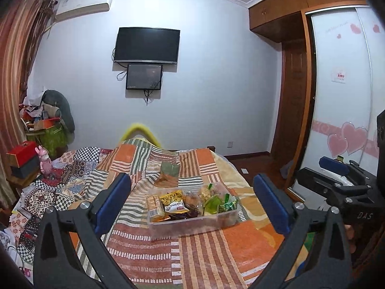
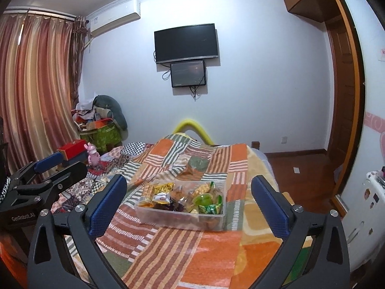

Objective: Organize snacks

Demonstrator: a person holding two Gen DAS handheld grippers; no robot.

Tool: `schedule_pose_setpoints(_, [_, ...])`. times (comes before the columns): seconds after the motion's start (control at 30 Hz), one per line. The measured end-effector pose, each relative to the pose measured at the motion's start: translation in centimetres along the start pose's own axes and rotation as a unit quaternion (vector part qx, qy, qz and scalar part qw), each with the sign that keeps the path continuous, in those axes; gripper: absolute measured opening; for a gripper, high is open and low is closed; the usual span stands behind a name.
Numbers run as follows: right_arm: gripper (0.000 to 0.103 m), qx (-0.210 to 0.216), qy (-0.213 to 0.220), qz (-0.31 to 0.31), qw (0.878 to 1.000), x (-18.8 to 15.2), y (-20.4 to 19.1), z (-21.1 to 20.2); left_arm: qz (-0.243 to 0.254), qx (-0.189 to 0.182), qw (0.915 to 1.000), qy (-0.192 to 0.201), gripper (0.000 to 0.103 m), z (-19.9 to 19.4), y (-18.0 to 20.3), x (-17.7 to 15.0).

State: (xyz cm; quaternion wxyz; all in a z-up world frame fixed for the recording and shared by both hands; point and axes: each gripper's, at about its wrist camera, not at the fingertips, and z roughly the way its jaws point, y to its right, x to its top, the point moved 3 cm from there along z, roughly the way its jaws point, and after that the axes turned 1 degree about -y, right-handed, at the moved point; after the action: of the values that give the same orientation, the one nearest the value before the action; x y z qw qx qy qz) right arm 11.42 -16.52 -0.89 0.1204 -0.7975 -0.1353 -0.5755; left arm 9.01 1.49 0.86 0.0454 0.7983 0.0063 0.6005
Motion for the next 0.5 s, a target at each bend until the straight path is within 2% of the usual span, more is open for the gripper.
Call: schedule_pose_setpoints(0.5, [0.103,0.0,0.012,0.001,1.0,-0.12,-0.19,-1.03,0.0,-0.004,1.0,-0.002,0.103,-0.06,0.08,-0.3])
